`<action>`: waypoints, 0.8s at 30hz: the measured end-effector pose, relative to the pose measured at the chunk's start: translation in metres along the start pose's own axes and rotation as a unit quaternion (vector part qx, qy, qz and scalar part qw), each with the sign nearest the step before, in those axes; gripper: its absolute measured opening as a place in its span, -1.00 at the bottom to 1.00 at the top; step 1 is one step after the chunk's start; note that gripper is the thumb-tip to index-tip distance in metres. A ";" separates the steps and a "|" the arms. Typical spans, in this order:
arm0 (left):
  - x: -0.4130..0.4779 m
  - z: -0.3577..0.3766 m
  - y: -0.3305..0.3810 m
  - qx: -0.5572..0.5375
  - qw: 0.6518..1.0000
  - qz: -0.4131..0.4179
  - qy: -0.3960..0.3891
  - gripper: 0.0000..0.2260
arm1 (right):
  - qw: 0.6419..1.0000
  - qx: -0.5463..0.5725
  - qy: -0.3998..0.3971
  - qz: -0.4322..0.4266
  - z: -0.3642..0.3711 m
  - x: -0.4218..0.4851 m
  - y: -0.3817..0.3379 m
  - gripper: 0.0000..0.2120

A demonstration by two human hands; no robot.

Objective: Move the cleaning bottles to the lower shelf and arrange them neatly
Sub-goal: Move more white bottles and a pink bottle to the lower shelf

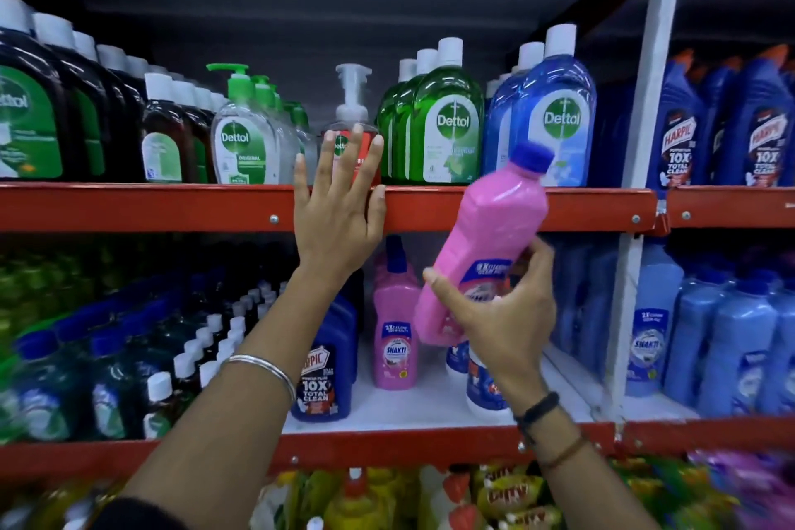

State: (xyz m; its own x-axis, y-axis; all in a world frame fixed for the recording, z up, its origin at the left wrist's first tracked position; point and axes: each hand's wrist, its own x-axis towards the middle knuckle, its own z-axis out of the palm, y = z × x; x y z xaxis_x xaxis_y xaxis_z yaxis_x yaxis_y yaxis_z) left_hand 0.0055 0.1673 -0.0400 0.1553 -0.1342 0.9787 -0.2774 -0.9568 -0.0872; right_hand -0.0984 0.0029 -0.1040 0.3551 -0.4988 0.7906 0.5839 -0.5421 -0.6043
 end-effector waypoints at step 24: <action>0.000 0.006 -0.002 0.011 0.999 0.006 0.035 -0.54 | 0.954 -0.182 -0.206 0.116 0.089 -0.084 0.101 -0.13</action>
State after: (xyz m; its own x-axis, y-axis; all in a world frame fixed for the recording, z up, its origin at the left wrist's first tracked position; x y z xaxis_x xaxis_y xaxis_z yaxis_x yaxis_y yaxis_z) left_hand 0.0121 0.1672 -0.0406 0.0846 -0.1273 0.9883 -0.2580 -0.9608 -0.1016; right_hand -0.0043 0.0495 -0.2228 0.7456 -0.3662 0.5568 0.1886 -0.6854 -0.7033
